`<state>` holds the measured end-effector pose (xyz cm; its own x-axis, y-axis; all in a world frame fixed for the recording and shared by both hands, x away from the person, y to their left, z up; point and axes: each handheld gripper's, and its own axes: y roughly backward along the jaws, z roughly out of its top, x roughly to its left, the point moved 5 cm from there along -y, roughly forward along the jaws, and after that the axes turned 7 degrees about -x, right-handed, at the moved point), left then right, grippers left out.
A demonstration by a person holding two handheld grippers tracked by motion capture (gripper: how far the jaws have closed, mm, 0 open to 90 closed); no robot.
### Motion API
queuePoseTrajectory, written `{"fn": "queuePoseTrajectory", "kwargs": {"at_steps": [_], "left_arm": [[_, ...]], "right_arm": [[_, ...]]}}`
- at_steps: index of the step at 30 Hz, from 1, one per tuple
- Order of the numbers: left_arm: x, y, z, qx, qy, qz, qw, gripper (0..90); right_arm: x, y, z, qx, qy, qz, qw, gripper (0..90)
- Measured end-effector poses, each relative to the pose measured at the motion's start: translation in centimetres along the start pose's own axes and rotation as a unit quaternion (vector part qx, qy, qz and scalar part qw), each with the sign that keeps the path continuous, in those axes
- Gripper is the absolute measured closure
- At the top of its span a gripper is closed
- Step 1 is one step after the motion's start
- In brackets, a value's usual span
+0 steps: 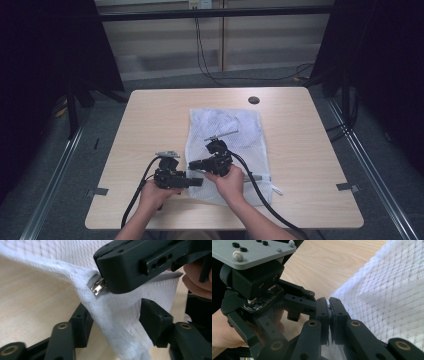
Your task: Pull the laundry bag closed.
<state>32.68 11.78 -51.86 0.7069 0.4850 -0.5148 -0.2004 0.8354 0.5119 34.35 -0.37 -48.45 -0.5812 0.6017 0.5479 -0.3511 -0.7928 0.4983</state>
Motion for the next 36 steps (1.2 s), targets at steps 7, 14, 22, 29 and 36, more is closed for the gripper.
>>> {"fn": "queuePoseTrajectory", "kwargs": {"at_steps": [7, 14, 22, 29, 36], "left_arm": [[-0.1, -0.1, 0.0, 0.004, 0.009, -0.007, 0.9999, 56.5], [0.1, 0.1, 0.2, 0.002, 0.019, -0.010, 0.9998, 74.4], [0.1, 0.4, 0.3, 0.004, 0.029, -0.006, 0.9996, 85.6], [0.2, 0.6, 0.4, 0.005, 0.042, -0.011, 0.9990, 88.2], [0.3, 0.9, 0.4, 0.011, 0.043, -0.013, 0.9989, 88.6]], "right_arm": [[0.0, 0.2, 0.1, -0.001, -0.002, 0.001, 1.0000, 86.6], [0.0, 0.0, 0.0, -0.004, -0.009, 0.005, 0.9999, 86.6], [0.0, 0.1, 0.0, -0.005, -0.011, 0.007, 0.9999, 86.6], [-0.2, 0.3, 0.0, -0.004, -0.012, 0.006, 0.9999, 86.8], [-0.5, 0.7, -0.2, -0.001, -0.015, 0.010, 0.9998, 87.1]]}}
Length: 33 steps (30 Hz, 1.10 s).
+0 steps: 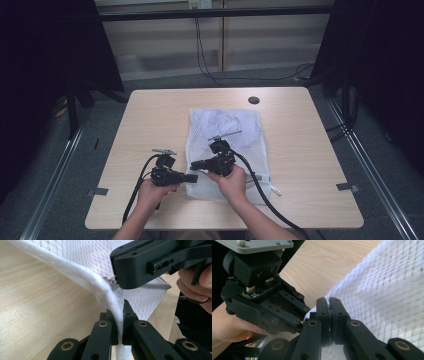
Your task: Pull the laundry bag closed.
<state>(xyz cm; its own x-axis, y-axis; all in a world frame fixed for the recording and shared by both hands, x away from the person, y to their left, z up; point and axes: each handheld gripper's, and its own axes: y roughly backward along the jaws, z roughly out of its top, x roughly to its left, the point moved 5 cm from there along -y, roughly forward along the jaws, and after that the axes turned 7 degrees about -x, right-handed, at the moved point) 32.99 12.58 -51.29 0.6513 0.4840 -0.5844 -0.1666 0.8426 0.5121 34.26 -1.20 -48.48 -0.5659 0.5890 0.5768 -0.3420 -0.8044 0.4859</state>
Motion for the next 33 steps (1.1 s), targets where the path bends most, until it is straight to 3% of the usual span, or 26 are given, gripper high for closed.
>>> {"fn": "queuePoseTrajectory", "kwargs": {"at_steps": [8, 12, 21, 23, 26, 28, 33], "left_arm": [[0.08, 0.06, 0.02, -0.001, 0.000, 0.009, 1.0000, 88.7], [0.12, 0.17, 0.04, -0.003, 0.000, 0.013, 0.9999, 88.7], [0.08, 0.31, 0.06, -0.004, 0.003, 0.016, 0.9999, 88.8], [-0.04, 0.20, 0.00, -0.004, -0.004, 0.016, 0.9999, 88.4], [-0.07, 0.15, 0.00, 0.000, -0.008, 0.017, 0.9998, 85.0], [-0.09, 0.06, 0.13, 0.002, -0.005, 0.015, 0.9999, 75.1], [-0.17, 0.02, 0.39, 0.006, -0.005, 0.011, 0.9999, 68.8]], "right_arm": [[-0.30, 0.44, -0.20, 0.001, -0.002, 0.005, 1.0000, 87.2], [-0.56, 0.55, -0.42, 0.005, -0.015, 0.014, 0.9998, 87.2], [-0.59, 0.80, -0.58, 0.004, -0.015, 0.015, 0.9998, 87.2], [-0.57, 0.77, -0.60, 0.005, -0.014, 0.016, 0.9998, 87.3], [-0.57, 0.74, -0.58, 0.003, -0.013, 0.014, 0.9998, 87.2], [-0.61, 0.69, -0.56, 0.004, -0.014, 0.013, 0.9998, 87.2], [-0.59, 0.46, -0.55, 0.007, -0.019, 0.020, 0.9996, 87.2]]}}
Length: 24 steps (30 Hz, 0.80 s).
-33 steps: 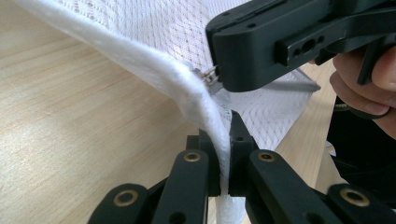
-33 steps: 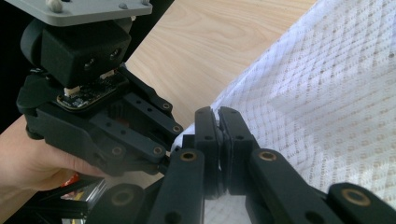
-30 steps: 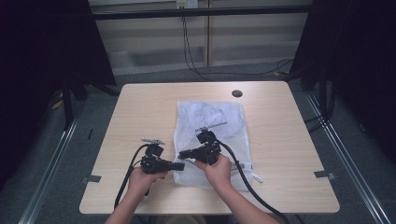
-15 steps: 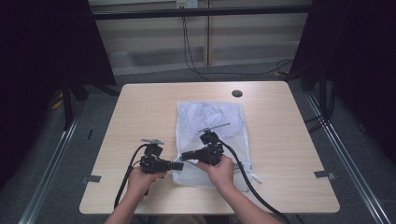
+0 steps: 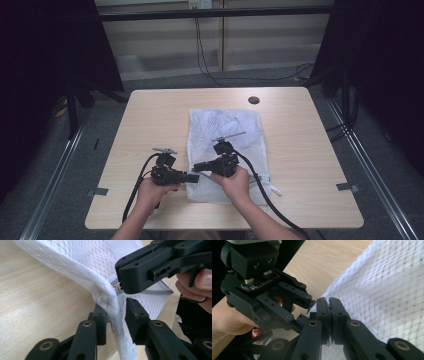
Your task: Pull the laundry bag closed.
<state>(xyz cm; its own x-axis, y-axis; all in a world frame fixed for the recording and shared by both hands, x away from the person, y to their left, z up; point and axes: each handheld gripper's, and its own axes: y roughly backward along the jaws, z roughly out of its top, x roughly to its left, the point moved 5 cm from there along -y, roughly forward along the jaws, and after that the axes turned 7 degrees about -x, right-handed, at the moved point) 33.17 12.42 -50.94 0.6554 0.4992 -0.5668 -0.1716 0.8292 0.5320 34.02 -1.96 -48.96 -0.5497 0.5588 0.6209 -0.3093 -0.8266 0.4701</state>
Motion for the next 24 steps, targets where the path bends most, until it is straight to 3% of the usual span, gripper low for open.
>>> {"fn": "queuePoseTrajectory", "kwargs": {"at_steps": [7, 8, 12, 17, 24], "left_arm": [[0.41, -0.28, 0.40, 0.007, 0.014, -0.006, 0.9999, 73.6], [0.39, -0.51, 0.39, 0.020, 0.011, -0.002, 0.9997, 86.6], [0.44, -0.62, 0.36, 0.025, 0.013, 0.000, 0.9996, 87.7], [0.42, -0.03, 0.67, 0.004, 0.023, -0.004, 0.9997, 88.1], [0.35, 0.12, 0.62, 0.005, 0.025, -0.010, 0.9996, 88.1]], "right_arm": [[0.27, -0.48, 0.04, 0.004, 0.006, 0.001, 1.0000, 87.2], [0.35, -0.49, 0.04, 0.004, 0.009, -0.003, 1.0000, 87.2], [0.31, -0.34, -0.01, 0.009, 0.008, -0.006, 0.9999, 87.2], [0.17, 0.13, 0.09, -0.002, 0.005, 0.001, 1.0000, 87.4], [0.01, 0.41, -0.06, -0.001, 0.004, 0.002, 1.0000, 87.3]]}}
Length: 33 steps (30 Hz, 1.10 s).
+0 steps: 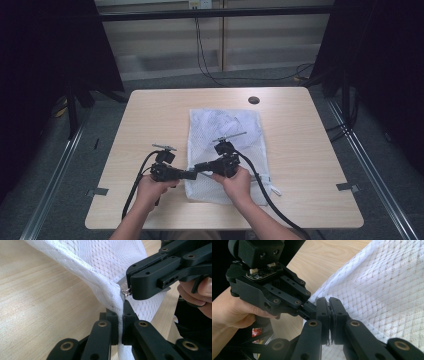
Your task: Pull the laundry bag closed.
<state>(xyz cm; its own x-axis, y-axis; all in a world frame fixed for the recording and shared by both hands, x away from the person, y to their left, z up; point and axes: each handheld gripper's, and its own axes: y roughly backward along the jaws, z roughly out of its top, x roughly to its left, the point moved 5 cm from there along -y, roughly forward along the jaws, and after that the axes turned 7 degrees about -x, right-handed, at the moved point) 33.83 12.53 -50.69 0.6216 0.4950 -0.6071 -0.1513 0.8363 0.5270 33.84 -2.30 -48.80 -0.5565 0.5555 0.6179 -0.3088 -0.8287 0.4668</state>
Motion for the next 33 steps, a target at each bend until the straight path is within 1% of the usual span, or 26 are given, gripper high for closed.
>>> {"fn": "queuePoseTrajectory", "kwargs": {"at_steps": [1, 2, 5, 6, 9, 10, 11, 12, 13, 16, 17, 20, 21, 23, 24, 26, 28, 29, 33], "left_arm": [[-0.1, 0.0, 0.0, -0.004, 0.001, 0.001, 1.0000, 88.1], [0.0, 0.0, 0.1, -0.007, -0.001, 0.005, 1.0000, 88.1], [-0.1, 0.1, 0.1, -0.009, 0.001, -0.002, 1.0000, 88.1], [-0.1, 0.1, 0.1, -0.008, -0.004, -0.001, 1.0000, 88.1], [-0.1, 0.1, 0.1, -0.007, -0.001, -0.003, 1.0000, 88.1], [-0.1, 0.1, 0.1, -0.010, 0.001, 0.002, 0.9999, 88.1], [0.0, 0.3, 0.1, -0.010, 0.002, 0.000, 1.0000, 88.2], [0.0, 0.3, 0.1, -0.010, 0.002, 0.000, 1.0000, 88.2], [0.1, 0.4, 0.2, -0.013, 0.001, 0.000, 0.9999, 88.2], [-0.1, 0.3, 0.2, -0.011, 0.000, 0.001, 0.9999, 88.2], [-0.2, 0.2, 0.2, -0.013, 0.004, 0.000, 0.9999, 88.1], [-0.1, 0.3, 0.2, -0.015, 0.000, 0.000, 0.9999, 88.1], [-0.1, 0.3, 0.2, -0.016, 0.003, -0.001, 0.9999, 88.1], [0.0, 0.4, 0.2, -0.015, 0.002, 0.001, 0.9999, 88.1], [0.1, 0.5, 0.2, -0.017, 0.001, 0.006, 0.9998, 88.1], [0.2, 0.6, 0.2, -0.019, 0.008, 0.003, 0.9998, 88.2], [0.1, 0.6, 0.2, -0.021, 0.008, 0.001, 0.9998, 88.1], [0.2, 0.5, 0.3, -0.020, 0.003, 0.005, 0.9998, 88.2], [0.1, 0.5, 0.2, -0.019, 0.005, 0.002, 0.9998, 88.1]], "right_arm": [[0.0, 0.1, 0.0, 0.000, -0.003, 0.001, 1.0000, 87.4], [-0.1, 0.2, -0.1, -0.002, 0.001, -0.003, 1.0000, 87.4], [-0.2, 0.4, -0.1, -0.004, 0.003, -0.002, 1.0000, 87.4], [-0.2, 0.5, -0.1, -0.005, 0.001, 0.001, 1.0000, 87.3], [-0.2, 0.6, -0.1, -0.003, 0.003, 0.002, 1.0000, 87.3], [-0.3, 0.7, -0.2, -0.003, 0.002, -0.002, 1.0000, 87.3], [-0.5, 0.8, -0.2, -0.005, 0.004, -0.005, 1.0000, 87.3], [-0.5, 0.8, -0.2, -0.005, 0.004, -0.005, 1.0000, 87.3], [-0.8, 1.0, -0.2, -0.006, -0.003, -0.002, 1.0000, 87.3], [-0.9, 1.2, -0.2, -0.007, 0.001, -0.001, 1.0000, 87.3], [-1.0, 1.3, -0.2, -0.005, 0.002, -0.002, 1.0000, 87.3], [-1.0, 1.3, -0.2, -0.005, 0.002, 0.000, 1.0000, 87.3], [-1.0, 1.4, -0.1, -0.006, 0.003, 0.000, 1.0000, 87.3], [-1.0, 1.4, -0.2, -0.005, 0.006, -0.001, 1.0000, 87.3], [-1.1, 1.5, -0.2, -0.003, 0.006, -0.006, 1.0000, 87.3], [-1.2, 1.6, -0.3, -0.004, 0.003, -0.006, 1.0000, 87.3], [-1.3, 1.7, -0.3, -0.005, 0.003, -0.004, 1.0000, 87.3], [-1.3, 1.8, -0.3, -0.005, 0.003, -0.004, 1.0000, 87.3], [-1.4, 1.9, -0.3, -0.004, 0.004, -0.004, 1.0000, 87.3]]}}
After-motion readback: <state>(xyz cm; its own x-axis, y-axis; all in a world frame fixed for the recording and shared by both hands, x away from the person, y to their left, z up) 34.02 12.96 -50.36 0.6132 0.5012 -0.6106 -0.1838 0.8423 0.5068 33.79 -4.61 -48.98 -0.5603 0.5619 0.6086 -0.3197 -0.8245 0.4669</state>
